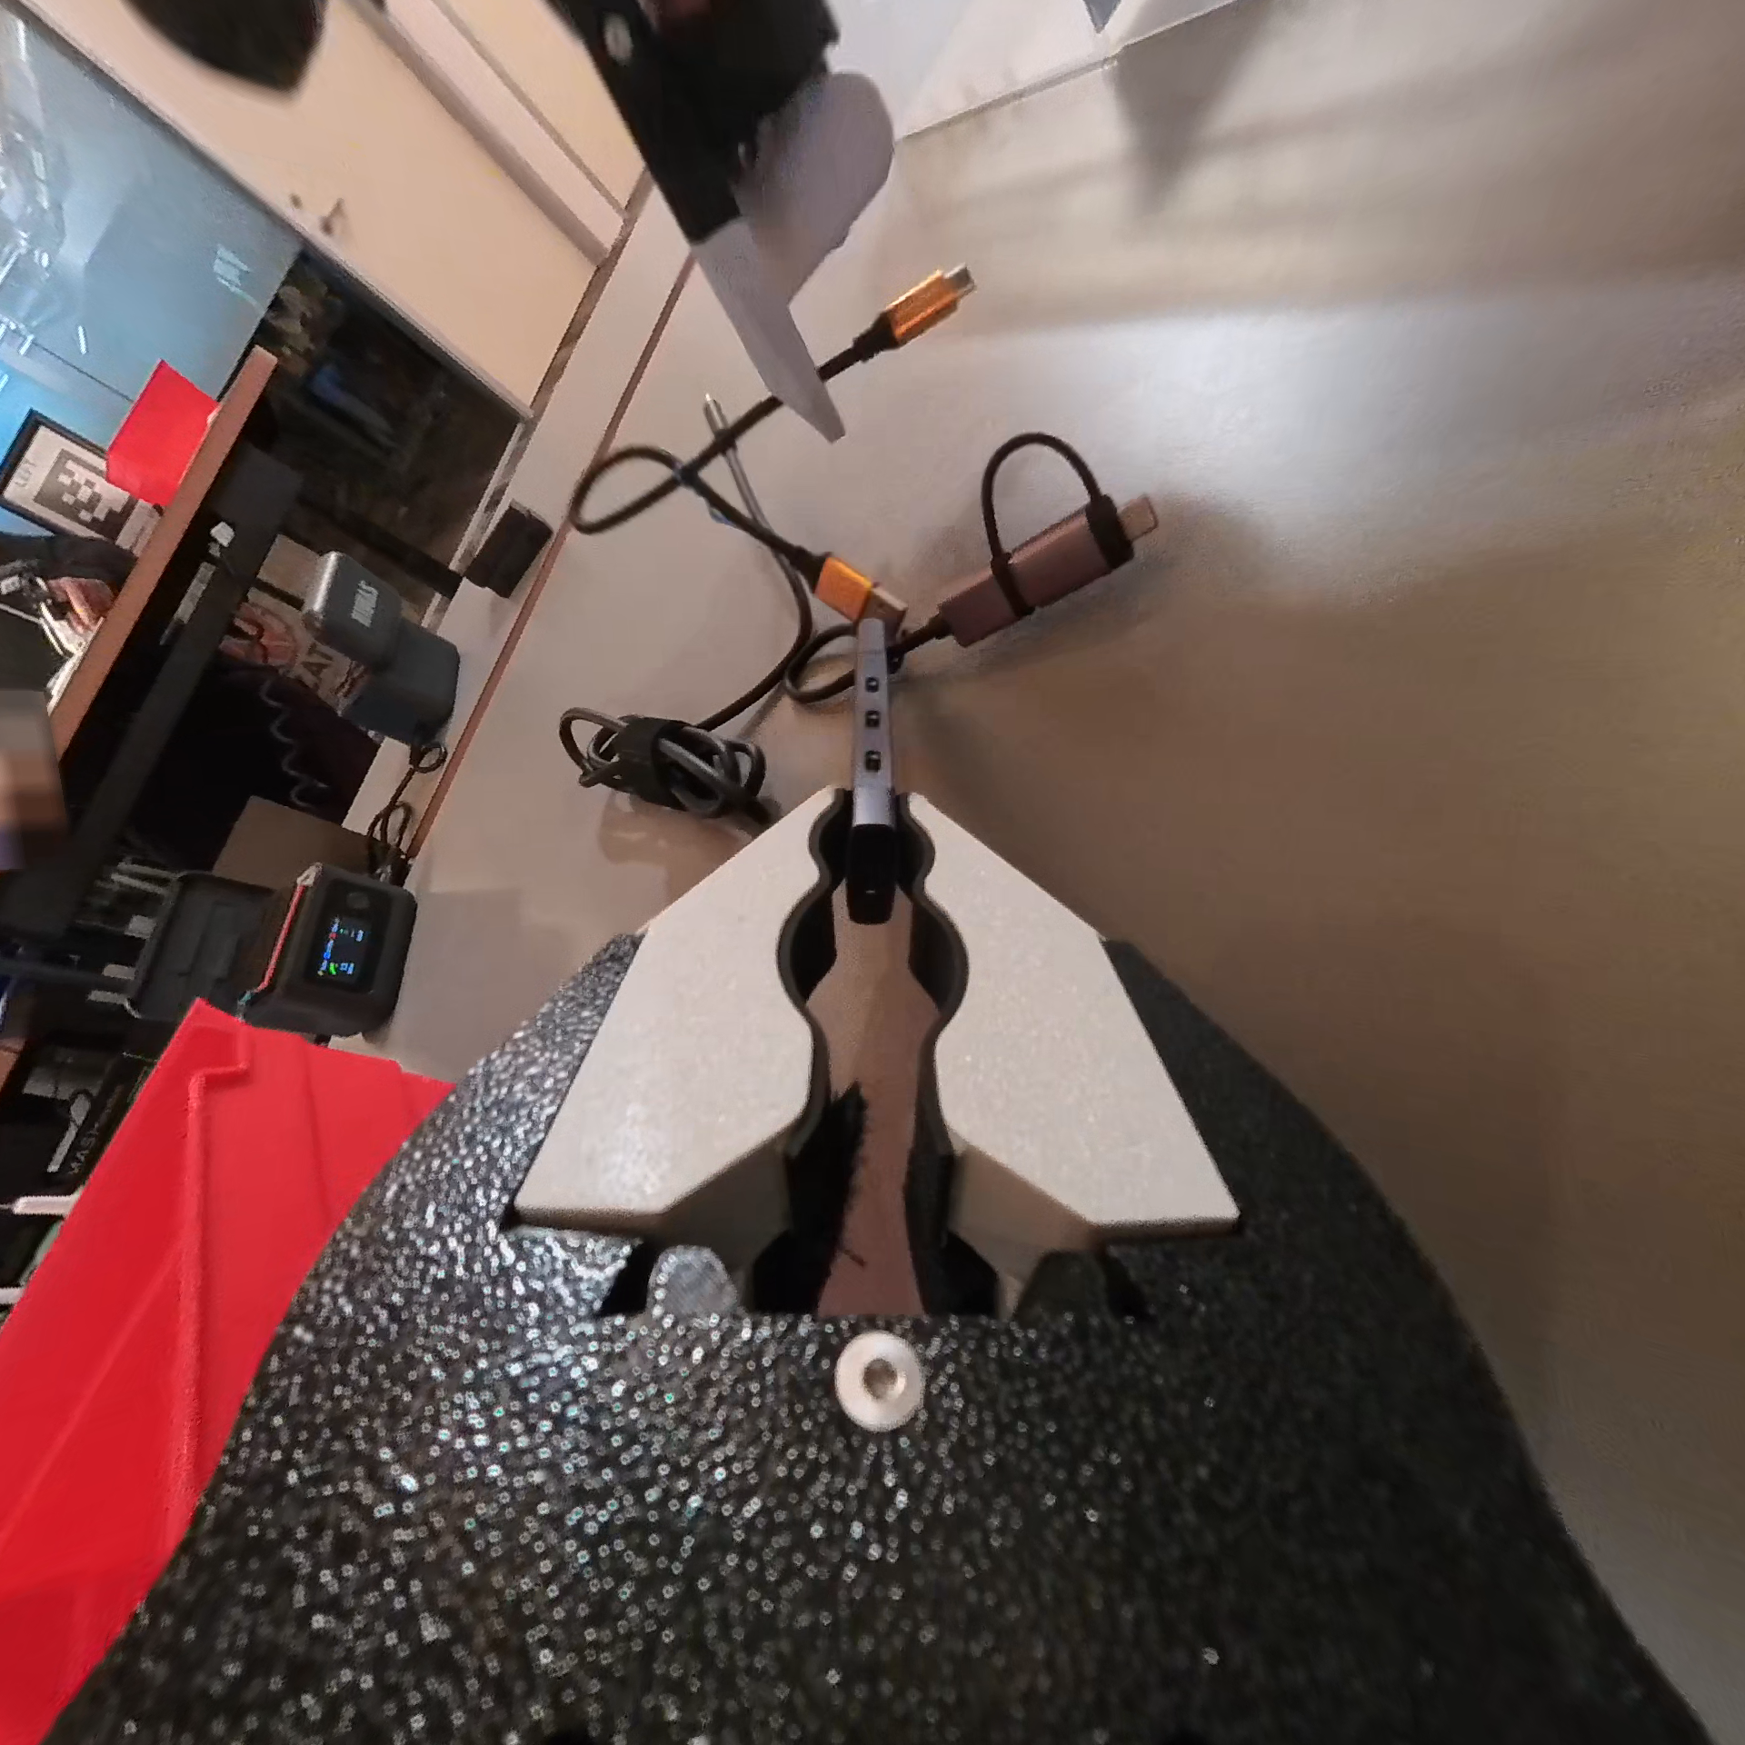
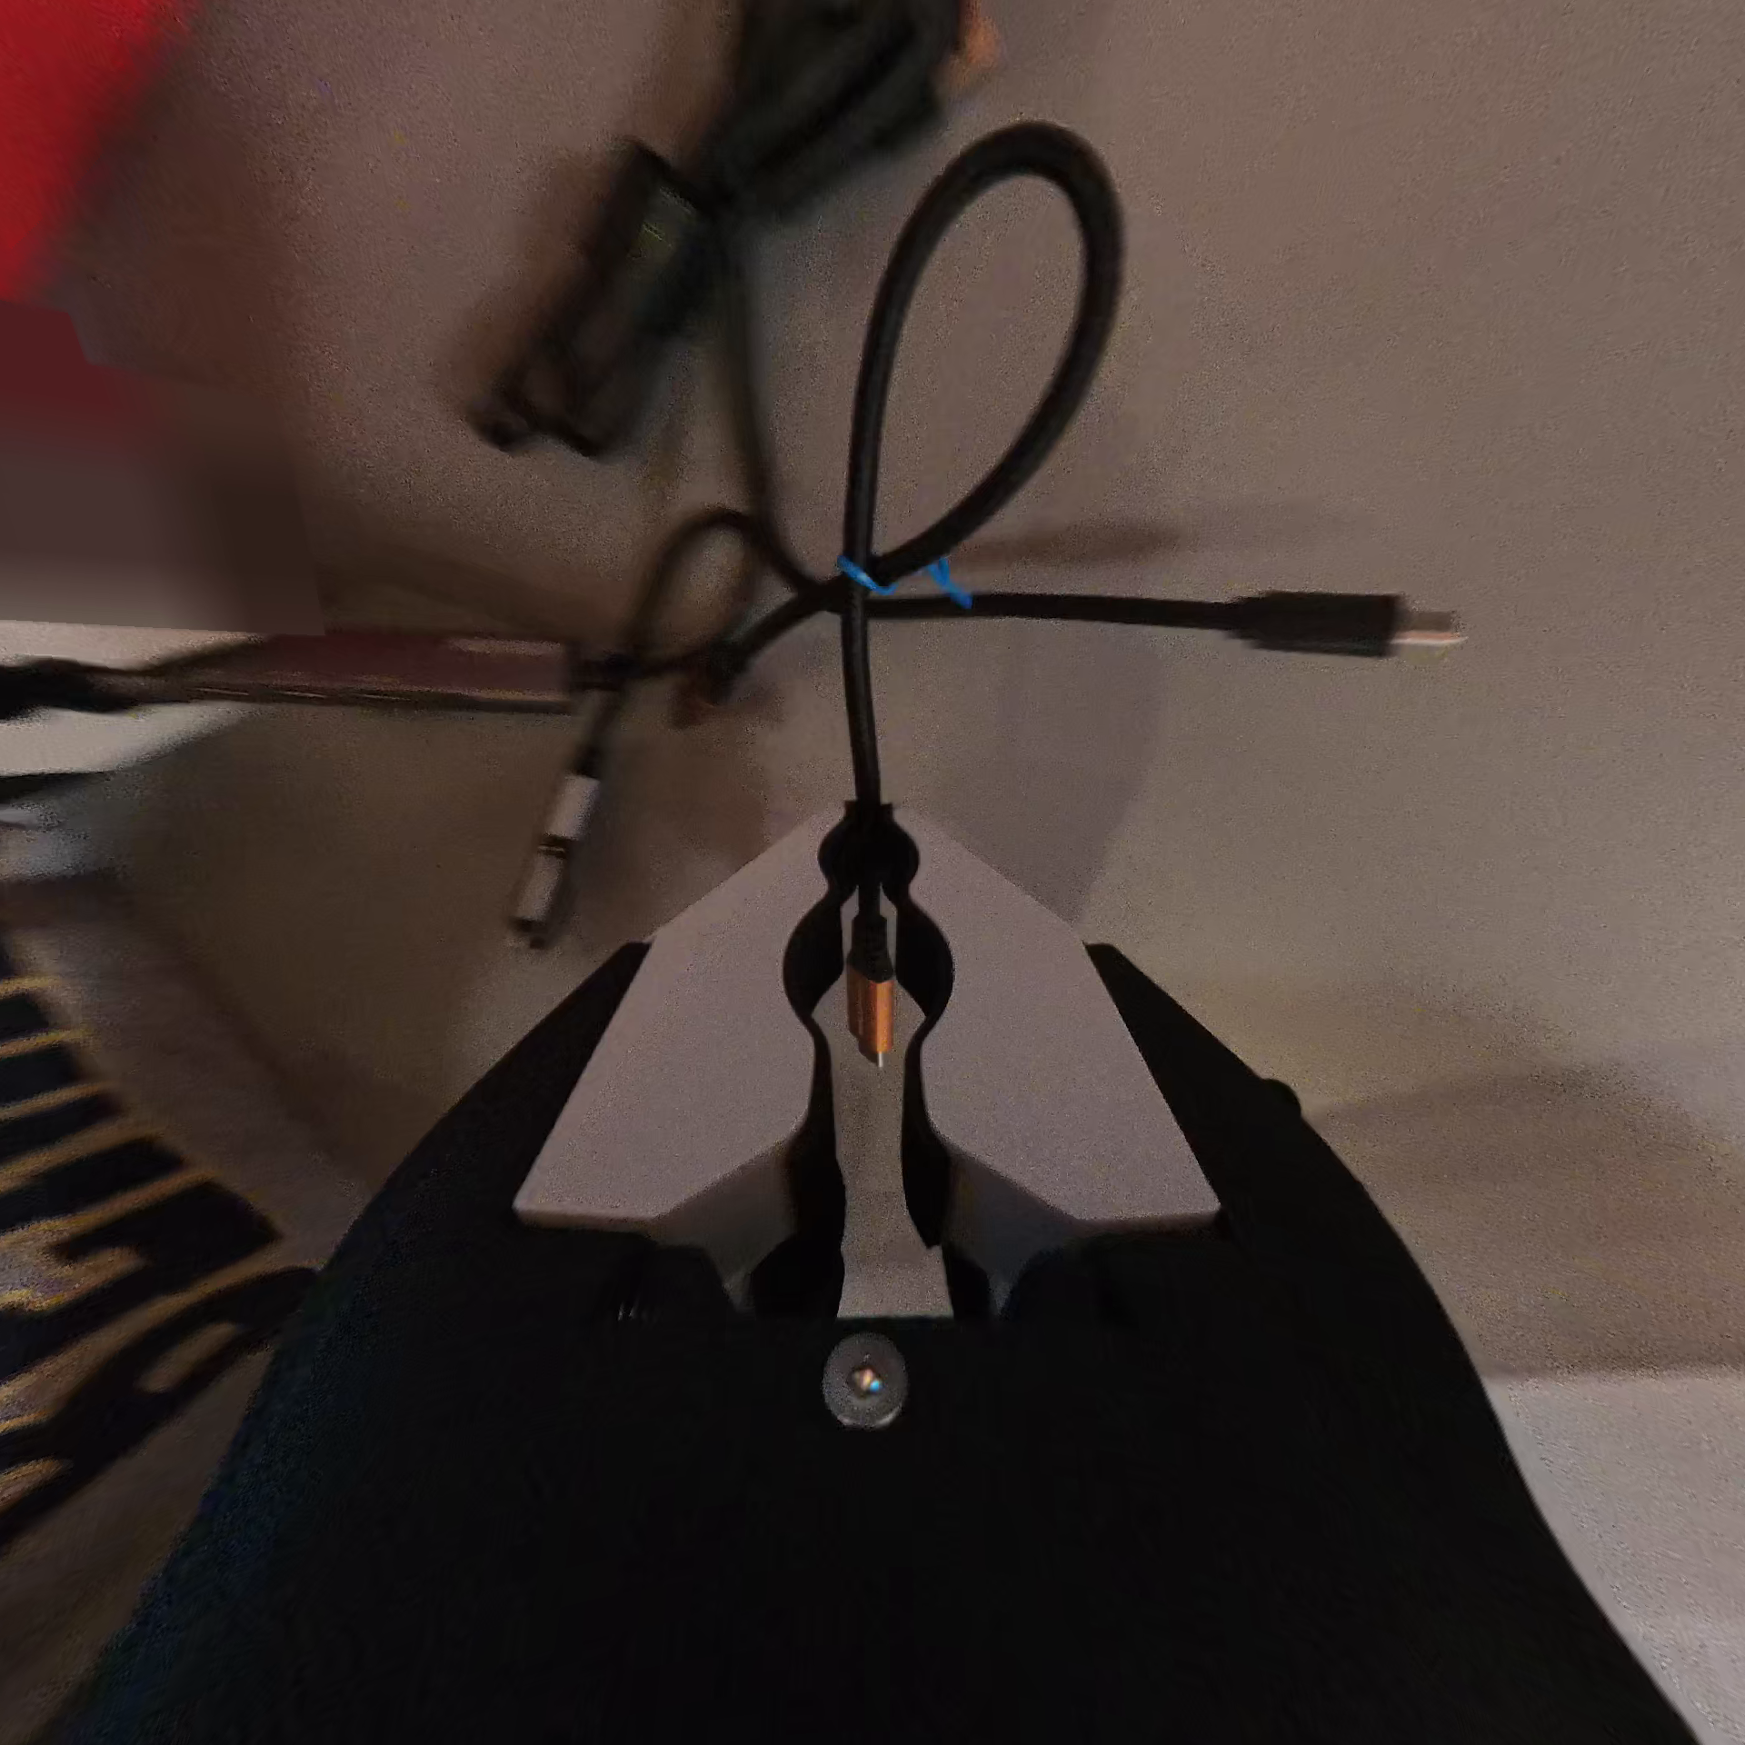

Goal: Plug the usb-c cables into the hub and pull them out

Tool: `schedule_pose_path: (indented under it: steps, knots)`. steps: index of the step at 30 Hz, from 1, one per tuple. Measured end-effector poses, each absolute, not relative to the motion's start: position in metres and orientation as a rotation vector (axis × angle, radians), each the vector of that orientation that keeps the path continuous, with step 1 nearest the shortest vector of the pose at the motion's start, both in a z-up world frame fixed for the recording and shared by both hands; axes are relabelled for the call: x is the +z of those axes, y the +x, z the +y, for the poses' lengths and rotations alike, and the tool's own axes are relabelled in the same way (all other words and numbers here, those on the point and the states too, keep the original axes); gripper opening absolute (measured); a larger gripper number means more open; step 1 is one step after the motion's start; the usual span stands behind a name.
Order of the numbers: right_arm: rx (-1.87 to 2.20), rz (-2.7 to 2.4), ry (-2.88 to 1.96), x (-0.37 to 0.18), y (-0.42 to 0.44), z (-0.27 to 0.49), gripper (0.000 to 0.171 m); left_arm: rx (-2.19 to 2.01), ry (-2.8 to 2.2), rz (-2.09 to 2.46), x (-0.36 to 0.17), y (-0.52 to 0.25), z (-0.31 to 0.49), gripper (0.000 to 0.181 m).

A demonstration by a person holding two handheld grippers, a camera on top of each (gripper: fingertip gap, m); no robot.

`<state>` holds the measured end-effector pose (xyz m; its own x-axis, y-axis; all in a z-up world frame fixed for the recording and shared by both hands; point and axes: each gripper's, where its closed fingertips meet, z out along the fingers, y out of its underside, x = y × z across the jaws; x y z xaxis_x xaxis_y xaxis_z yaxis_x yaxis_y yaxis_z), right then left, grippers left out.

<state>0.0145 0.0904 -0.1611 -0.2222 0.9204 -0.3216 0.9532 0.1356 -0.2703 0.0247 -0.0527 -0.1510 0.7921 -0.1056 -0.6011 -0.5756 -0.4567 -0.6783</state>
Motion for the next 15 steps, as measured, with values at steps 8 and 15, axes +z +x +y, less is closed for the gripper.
schedule_pose_path:
  steps: [8, 15]
  knots:
    - [-1.714, 1.916, 1.942, -0.084, 0.005, 0.027, 0.002, 0.443, -2.008, 0.318, -0.145, 0.016, -0.054, 0.007]
    - [-2.196, 1.563, 2.263, -0.078, 0.025, 0.033, 0.001, 0.440, -2.015, 0.293, -0.145, 0.015, -0.054, 0.007]
